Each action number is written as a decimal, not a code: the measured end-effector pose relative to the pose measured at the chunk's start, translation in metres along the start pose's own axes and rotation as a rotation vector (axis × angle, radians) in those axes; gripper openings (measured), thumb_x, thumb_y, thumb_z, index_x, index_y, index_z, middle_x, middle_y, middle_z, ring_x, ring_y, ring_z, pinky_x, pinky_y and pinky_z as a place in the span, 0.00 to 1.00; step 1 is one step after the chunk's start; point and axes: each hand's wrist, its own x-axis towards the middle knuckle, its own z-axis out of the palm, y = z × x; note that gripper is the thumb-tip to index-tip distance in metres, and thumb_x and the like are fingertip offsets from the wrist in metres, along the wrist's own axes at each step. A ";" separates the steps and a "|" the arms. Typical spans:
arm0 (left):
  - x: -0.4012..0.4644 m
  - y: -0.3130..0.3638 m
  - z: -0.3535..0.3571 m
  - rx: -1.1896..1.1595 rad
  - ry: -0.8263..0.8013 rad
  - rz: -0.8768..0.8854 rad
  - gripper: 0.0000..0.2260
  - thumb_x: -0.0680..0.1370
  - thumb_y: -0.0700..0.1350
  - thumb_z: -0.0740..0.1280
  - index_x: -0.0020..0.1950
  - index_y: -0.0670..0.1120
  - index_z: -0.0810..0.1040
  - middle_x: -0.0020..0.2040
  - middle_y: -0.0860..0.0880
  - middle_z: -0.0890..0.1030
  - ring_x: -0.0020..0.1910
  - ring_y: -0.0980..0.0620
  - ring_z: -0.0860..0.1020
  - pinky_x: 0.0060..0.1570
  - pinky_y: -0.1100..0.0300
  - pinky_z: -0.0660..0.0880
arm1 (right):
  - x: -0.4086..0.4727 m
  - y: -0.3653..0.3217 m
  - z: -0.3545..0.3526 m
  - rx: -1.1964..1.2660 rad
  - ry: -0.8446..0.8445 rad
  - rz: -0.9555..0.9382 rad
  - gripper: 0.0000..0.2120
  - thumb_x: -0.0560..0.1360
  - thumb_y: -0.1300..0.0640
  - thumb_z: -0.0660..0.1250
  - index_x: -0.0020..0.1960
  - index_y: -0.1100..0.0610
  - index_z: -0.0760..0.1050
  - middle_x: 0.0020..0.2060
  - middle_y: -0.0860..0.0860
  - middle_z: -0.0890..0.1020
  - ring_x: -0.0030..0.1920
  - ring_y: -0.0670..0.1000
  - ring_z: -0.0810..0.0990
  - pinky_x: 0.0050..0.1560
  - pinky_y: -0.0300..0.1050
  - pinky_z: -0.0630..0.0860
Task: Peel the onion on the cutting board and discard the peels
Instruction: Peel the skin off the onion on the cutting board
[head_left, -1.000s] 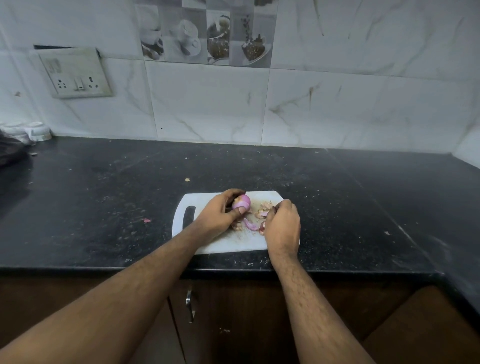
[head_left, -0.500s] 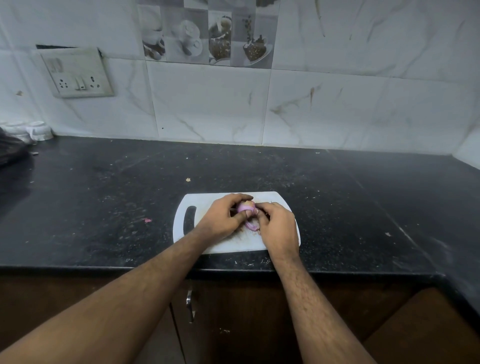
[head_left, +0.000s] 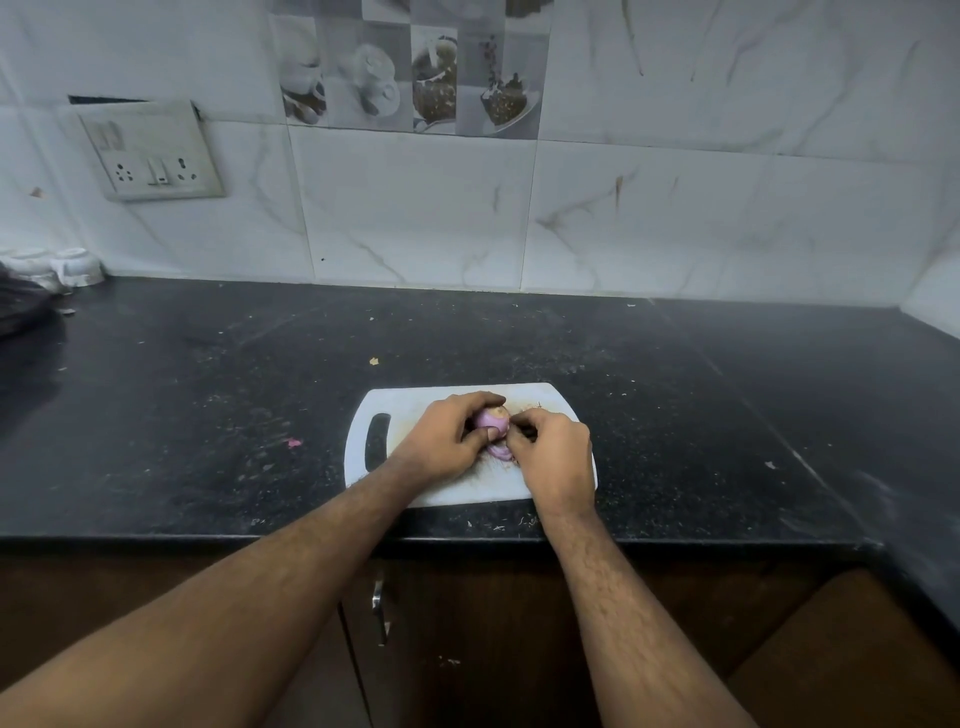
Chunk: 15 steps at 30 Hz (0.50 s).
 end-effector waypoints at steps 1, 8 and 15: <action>0.000 0.000 0.000 0.004 0.003 0.003 0.19 0.80 0.41 0.71 0.72 0.45 0.78 0.64 0.48 0.84 0.63 0.50 0.81 0.67 0.52 0.76 | 0.000 -0.001 0.000 -0.001 0.006 0.008 0.10 0.79 0.50 0.73 0.56 0.54 0.85 0.45 0.48 0.88 0.43 0.47 0.85 0.47 0.48 0.84; 0.002 -0.003 0.001 -0.075 0.002 -0.015 0.18 0.79 0.37 0.71 0.68 0.47 0.78 0.61 0.50 0.84 0.62 0.52 0.82 0.67 0.53 0.78 | 0.003 -0.004 0.003 -0.058 0.011 0.087 0.07 0.78 0.51 0.73 0.53 0.54 0.81 0.44 0.48 0.86 0.44 0.49 0.84 0.45 0.46 0.81; 0.001 -0.002 0.000 -0.127 -0.012 0.000 0.16 0.79 0.36 0.73 0.65 0.46 0.78 0.60 0.51 0.83 0.61 0.54 0.81 0.65 0.63 0.77 | 0.006 -0.001 0.005 -0.064 0.073 0.139 0.07 0.79 0.55 0.73 0.54 0.57 0.81 0.47 0.51 0.86 0.43 0.48 0.80 0.45 0.46 0.79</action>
